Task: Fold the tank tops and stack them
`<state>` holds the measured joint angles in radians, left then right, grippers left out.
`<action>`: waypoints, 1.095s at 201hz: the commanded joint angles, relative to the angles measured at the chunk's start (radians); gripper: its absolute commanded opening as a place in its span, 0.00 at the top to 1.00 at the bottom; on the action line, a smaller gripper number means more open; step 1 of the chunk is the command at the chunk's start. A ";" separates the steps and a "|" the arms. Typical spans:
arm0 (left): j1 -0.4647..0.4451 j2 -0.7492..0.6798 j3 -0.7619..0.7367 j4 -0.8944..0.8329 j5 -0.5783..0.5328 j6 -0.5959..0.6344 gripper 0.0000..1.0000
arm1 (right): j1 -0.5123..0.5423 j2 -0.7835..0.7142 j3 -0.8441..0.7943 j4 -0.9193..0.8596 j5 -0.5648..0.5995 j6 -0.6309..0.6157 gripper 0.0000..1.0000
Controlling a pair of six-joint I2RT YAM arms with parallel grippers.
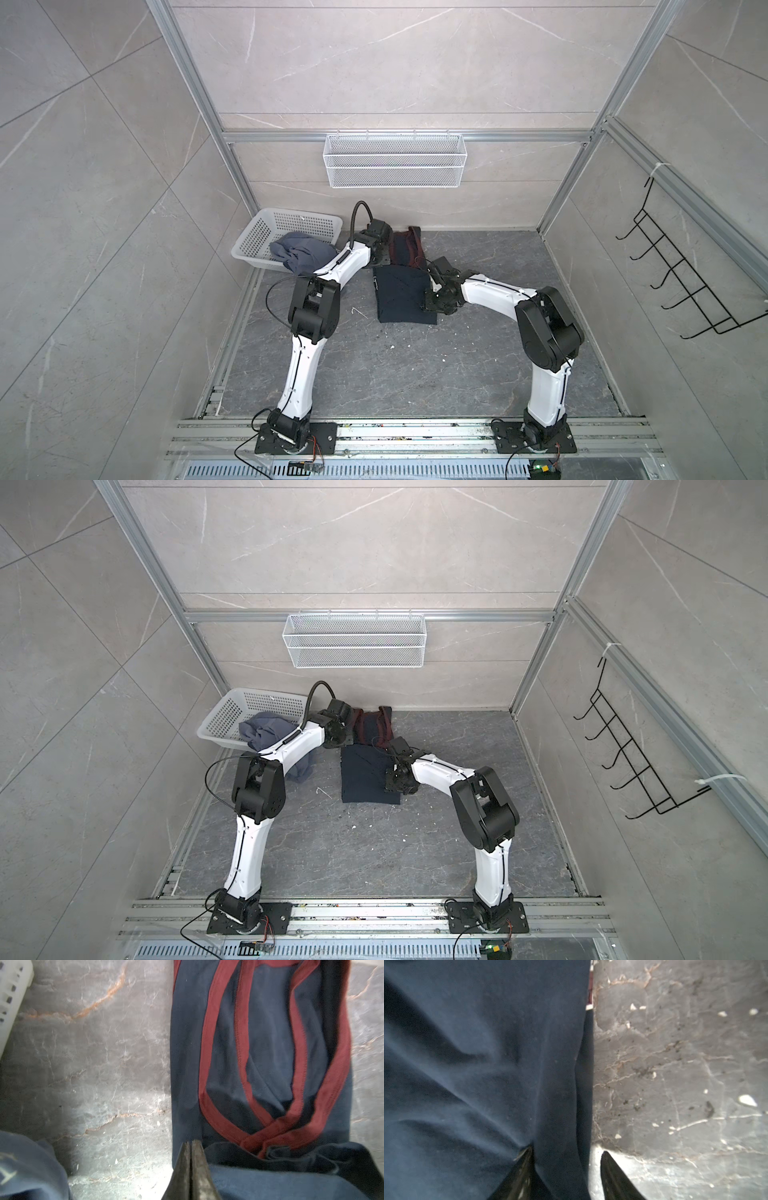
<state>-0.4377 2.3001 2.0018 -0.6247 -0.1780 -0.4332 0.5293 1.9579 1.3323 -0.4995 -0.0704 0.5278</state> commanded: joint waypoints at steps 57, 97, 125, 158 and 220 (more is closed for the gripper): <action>0.008 0.092 0.190 -0.187 -0.071 0.048 0.52 | 0.002 -0.068 0.013 -0.059 0.045 -0.015 0.46; -0.002 -0.191 -0.052 -0.144 -0.042 -0.017 0.35 | -0.070 -0.171 -0.017 -0.027 -0.034 0.017 0.45; -0.008 -0.416 -0.396 0.009 0.103 -0.117 0.31 | -0.076 -0.212 -0.102 0.044 -0.137 0.057 0.45; -0.010 -0.609 -0.792 0.274 0.266 -0.239 0.30 | -0.075 -0.273 -0.267 0.181 -0.245 0.140 0.45; -0.028 -0.623 -1.056 0.589 0.463 -0.363 0.29 | -0.111 -0.281 -0.432 0.370 -0.351 0.207 0.45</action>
<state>-0.4549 1.6615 0.9627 -0.2394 0.1696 -0.7189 0.4389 1.7020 0.9436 -0.2523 -0.3492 0.6872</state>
